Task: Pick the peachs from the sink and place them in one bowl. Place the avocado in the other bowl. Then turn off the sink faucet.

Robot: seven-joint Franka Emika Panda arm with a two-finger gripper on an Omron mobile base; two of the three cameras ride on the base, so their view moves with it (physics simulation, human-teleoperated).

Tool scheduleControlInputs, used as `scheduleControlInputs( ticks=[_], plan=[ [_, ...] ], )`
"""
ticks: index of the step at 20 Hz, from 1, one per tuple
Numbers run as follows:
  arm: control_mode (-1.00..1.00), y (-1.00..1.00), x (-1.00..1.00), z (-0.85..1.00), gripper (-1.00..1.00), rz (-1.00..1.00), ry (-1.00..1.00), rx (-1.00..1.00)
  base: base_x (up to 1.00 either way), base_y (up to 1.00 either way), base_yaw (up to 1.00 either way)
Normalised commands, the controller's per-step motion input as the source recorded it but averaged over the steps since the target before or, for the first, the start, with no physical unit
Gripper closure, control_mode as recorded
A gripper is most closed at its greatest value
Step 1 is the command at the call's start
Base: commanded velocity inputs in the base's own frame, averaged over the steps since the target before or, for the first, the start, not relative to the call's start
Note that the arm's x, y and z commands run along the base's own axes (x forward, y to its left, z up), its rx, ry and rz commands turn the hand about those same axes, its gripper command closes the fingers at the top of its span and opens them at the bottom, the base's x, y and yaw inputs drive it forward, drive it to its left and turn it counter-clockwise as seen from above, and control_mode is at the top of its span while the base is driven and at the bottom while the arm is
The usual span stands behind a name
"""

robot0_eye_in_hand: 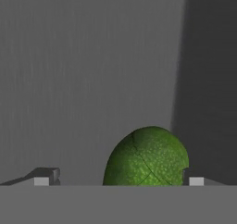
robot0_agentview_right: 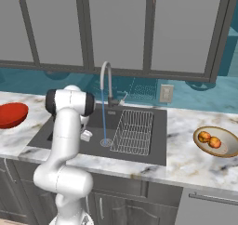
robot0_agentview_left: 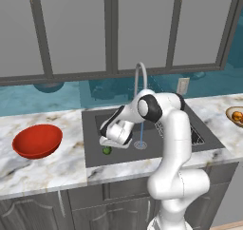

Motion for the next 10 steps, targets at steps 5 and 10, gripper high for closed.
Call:
scheduleControlInputs(
  ticks=[5,10],
  plan=[
    [-1.00,0.09,0.09,-0.11,-1.00,0.00,0.00,0.00,0.00,0.00,0.00],
    [-1.00,0.08,0.00,-0.15,-1.00,0.00,0.00,0.00,0.00,0.00,0.00]
  ],
)
